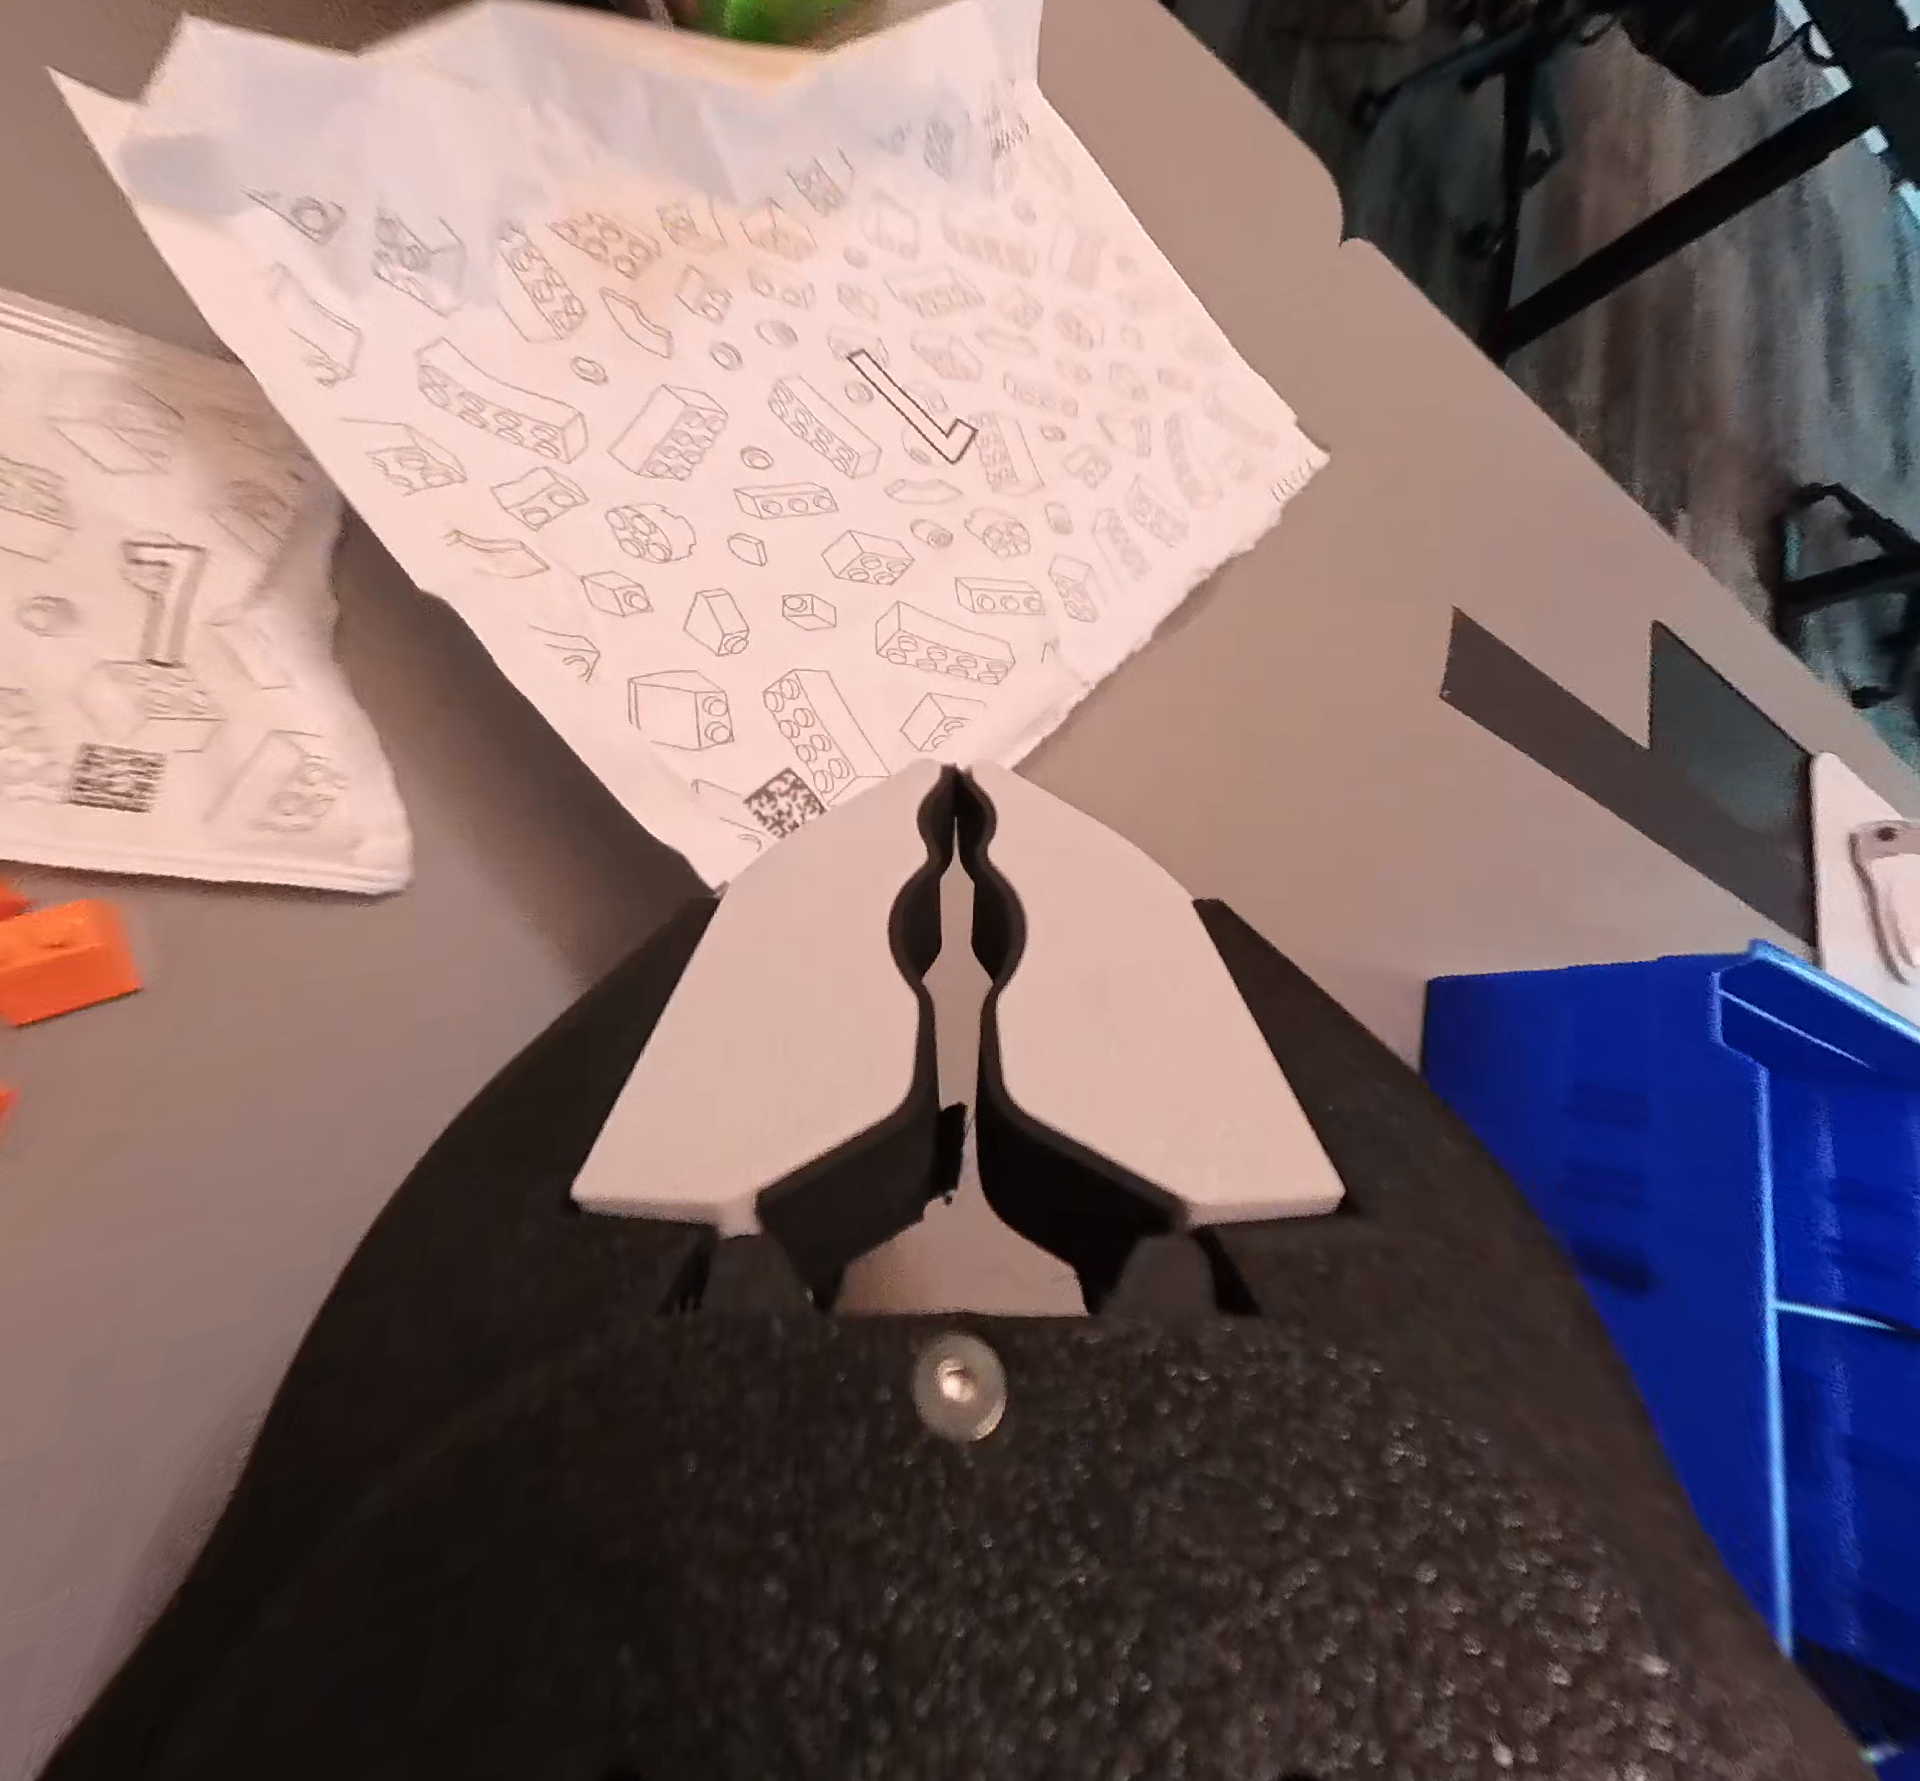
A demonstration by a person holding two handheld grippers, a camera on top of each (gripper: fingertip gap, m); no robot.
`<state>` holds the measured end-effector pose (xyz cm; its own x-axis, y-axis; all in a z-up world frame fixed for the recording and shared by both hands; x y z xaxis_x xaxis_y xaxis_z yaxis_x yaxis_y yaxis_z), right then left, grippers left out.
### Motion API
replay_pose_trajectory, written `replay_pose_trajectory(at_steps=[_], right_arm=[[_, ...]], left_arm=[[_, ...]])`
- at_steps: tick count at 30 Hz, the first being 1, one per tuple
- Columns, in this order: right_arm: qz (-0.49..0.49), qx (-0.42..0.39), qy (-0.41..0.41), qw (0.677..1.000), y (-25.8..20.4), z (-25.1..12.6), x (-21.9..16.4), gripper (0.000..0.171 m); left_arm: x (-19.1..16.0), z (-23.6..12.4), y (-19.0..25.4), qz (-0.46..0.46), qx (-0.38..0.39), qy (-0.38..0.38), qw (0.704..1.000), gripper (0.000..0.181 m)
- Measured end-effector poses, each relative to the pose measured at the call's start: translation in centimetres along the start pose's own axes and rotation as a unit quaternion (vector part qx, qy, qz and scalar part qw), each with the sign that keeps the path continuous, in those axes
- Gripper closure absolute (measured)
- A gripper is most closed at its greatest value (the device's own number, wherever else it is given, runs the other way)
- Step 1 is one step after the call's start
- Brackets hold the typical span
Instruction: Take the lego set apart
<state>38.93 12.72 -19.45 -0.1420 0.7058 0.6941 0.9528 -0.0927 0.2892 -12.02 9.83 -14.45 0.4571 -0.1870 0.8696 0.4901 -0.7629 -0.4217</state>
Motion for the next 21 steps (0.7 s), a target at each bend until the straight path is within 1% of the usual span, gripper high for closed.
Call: replay_pose_trajectory(at_steps=[4, 5, 6, 10, 12, 14, 15, 16, 18, 21], right_arm=[[0.005, 0.015, 0.029, 0.999, -0.9, -0.6, 0.3, 0.17], [-0.003, 0.015, 0.031, 0.999, -1.0, -0.5, 0.1, 0.16], [-0.009, 0.013, 0.03, 0.999, -1.1, -0.5, -0.2, 0.154], [-0.014, 0.021, 0.028, 0.999, -1.5, -0.6, -0.9, 0.147], [0.014, 0.038, 0.01, 0.999, -1.8, -0.7, -1.6, 0.141], [0.062, 0.08, -0.017, 0.995, -2.7, -0.5, -2.6, 0.127], [0.071, 0.098, -0.022, 0.992, -3.2, -0.4, -2.9, 0.122], [0.061, 0.107, -0.02, 0.992, -3.7, -0.2, -3.3, 0.117], [0.008, 0.102, -0.013, 0.995, -4.5, 0.2, -3.8, 0.111], [-0.063, 0.09, -0.004, 0.994, -5.6, 0.9, -4.0, 0.109]], left_arm=[[0.3, -0.3, 0.4, 0.011, -0.003, 0.004, 1.0, 0.174], [0.3, -0.3, 0.4, 0.012, -0.003, 0.004, 1.0, 0.174], [0.3, -0.4, 0.4, 0.011, -0.003, 0.005, 1.0, 0.174], [0.1, -0.6, 0.4, 0.008, -0.006, 0.006, 1.0, 0.174], [-0.1, -0.5, 0.5, 0.004, -0.011, 0.003, 1.0, 0.174], [-0.2, -0.5, 0.5, 0.001, -0.014, 0.004, 1.0, 0.174], [-0.2, -0.5, 0.6, 0.002, -0.016, 0.004, 1.0, 0.174], [-0.3, -0.5, 0.6, 0.002, -0.017, 0.003, 1.0, 0.174], [-0.4, -0.5, 0.6, 0.002, -0.019, 0.003, 1.0, 0.174], [-0.6, -0.3, 0.7, 0.001, -0.024, -0.001, 1.0, 0.174]])
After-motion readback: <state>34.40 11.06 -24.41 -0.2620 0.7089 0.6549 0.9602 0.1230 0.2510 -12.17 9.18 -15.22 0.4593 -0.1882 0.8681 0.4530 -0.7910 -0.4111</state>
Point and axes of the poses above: each gripper's, where its closed fingertips meet, z out along the fingers, x out of its top, y = z × x across the jaws, the point moved 1 cm from there along -z, back along the fingers, and after that the axes turned 13 degrees about z, right-handed, at the moved point
